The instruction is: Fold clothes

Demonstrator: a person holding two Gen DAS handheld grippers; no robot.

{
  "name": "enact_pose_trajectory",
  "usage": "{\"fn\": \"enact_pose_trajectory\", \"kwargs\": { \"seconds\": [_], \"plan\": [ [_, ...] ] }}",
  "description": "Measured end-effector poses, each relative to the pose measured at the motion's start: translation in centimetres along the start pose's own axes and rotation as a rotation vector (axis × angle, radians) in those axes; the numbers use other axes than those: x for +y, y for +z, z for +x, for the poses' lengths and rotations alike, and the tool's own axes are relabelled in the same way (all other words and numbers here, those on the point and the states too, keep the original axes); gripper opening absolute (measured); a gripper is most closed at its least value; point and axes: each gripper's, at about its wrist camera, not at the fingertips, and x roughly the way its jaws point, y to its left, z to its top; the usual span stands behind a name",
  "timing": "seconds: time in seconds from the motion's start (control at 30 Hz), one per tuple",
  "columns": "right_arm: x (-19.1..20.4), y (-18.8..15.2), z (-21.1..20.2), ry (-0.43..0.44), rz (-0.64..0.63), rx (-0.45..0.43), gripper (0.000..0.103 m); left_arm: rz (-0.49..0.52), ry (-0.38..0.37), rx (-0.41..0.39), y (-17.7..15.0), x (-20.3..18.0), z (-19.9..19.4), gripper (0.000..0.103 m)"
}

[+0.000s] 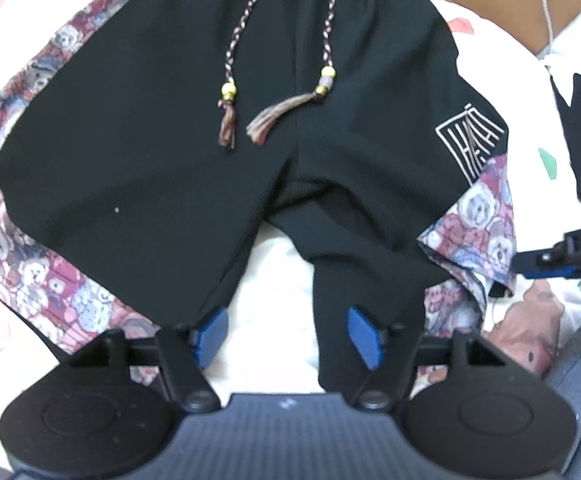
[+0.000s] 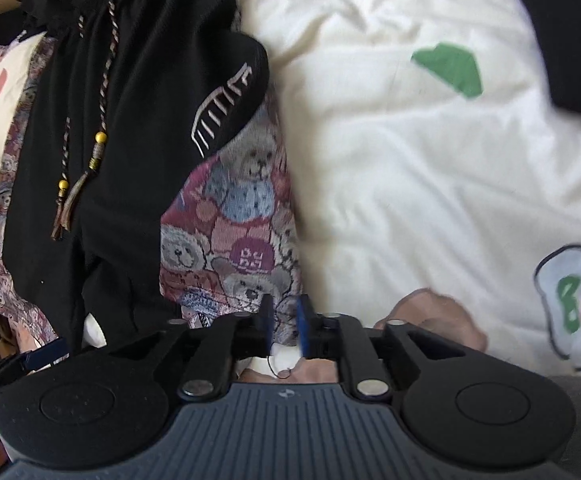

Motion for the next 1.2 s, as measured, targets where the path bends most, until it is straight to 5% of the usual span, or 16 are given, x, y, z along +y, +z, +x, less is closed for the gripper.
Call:
{"fn": "enact_pose_trajectory", "kwargs": {
  "seconds": [0.2,0.27,0.33,0.4,0.47,0.67,0.73,0.8,0.93,1.07,1.13,1.2],
  "plan": [
    [-0.5,-0.1,1.7,0.002,0.048,0.008,0.040,-0.010,-0.025,0.023,-0.2,0.0,0.9,0.072],
    [-0.4,0.0,1.8,0.016,0.043,0.011,0.025,-0.001,-0.027,0.027,-0.3,-0.2,1.2,0.069],
    [-0.2,0.2,1.7,0.024,0.028,0.013,0.004,0.004,-0.028,0.031,-0.2,-0.2,1.4,0.056],
    [0.1,0.5,1.1,0.018,-0.015,0.017,0.003,0.006,-0.025,0.034,-0.2,-0.1,1.5,0.021],
    [-0.2,0.9,0.3,0.004,-0.037,0.018,0.003,0.007,-0.024,0.041,0.0,0.3,1.3,0.009],
    [-1.8,2.5,-3.6,-0.076,-0.072,-0.022,0.002,-0.023,-0.036,0.027,0.5,1.0,0.3,0.011],
    [-2.2,2.9,-4.8,-0.083,-0.072,-0.031,0.002,-0.039,-0.050,0.015,0.7,0.8,-0.3,0.024],
    [-2.3,2.9,-5.3,-0.089,-0.078,-0.038,0.002,-0.045,-0.060,-0.001,0.9,0.5,-0.9,0.051],
    [-2.3,2.9,-6.2,-0.120,-0.104,-0.054,0.002,-0.032,-0.094,-0.020,0.7,-0.8,-1.0,0.070],
    [-3.0,2.7,-6.7,-0.143,-0.115,-0.057,0.002,-0.004,-0.098,0.002,0.3,-2.5,0.2,0.069],
    [-3.6,2.6,-6.9,-0.143,-0.113,-0.057,0.002,0.010,-0.085,0.009,0.0,-3.4,1.0,0.059],
    [-4.2,2.4,-6.8,-0.141,-0.112,-0.055,0.002,0.013,-0.090,0.013,-0.3,-3.7,1.6,0.028]
  ]
}}
